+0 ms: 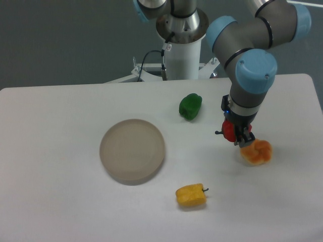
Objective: Place the red pepper on the table
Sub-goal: 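Lift the held red pepper up off the orange pepper with the gripper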
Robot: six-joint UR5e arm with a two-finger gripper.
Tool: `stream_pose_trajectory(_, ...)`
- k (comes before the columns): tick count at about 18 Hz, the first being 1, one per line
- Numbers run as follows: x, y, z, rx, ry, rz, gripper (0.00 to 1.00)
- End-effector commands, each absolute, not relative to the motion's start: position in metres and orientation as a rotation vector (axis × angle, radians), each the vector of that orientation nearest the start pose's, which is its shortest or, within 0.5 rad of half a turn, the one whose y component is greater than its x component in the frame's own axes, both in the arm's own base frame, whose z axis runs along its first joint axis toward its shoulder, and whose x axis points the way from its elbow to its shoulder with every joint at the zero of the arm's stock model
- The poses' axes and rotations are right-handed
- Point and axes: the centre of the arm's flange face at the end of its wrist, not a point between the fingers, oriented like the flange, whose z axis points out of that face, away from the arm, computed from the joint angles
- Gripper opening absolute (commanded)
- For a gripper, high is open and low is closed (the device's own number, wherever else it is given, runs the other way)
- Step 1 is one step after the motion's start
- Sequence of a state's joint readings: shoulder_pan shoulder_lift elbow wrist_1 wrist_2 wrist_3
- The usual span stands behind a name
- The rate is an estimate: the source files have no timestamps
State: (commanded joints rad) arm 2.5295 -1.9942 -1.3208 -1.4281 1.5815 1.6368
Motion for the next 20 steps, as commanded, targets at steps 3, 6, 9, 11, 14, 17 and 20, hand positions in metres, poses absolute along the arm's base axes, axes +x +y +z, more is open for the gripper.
stream_pose_trajectory(3,-0.464,0.487,0.377,-2.977,1.066,-0.039,0.25)
stream_pose_trajectory(6,-0.483,0.472,0.372,-2.976,1.06,-0.043,0.25)
stream_pose_trajectory(9,-0.505,0.445,0.362,-2.936,1.169,-0.076,0.25)
stream_pose_trajectory(11,-0.515,0.425,0.352,-2.938,1.16,-0.113,0.25)
stream_pose_trajectory(14,-0.519,0.391,0.323,-2.874,1.285,-0.207,0.26)
stream_pose_trajectory(17,-0.529,0.355,0.295,-2.856,1.32,-0.146,0.26)
stream_pose_trajectory(20,-0.524,0.333,0.264,-2.826,1.377,-0.11,0.26)
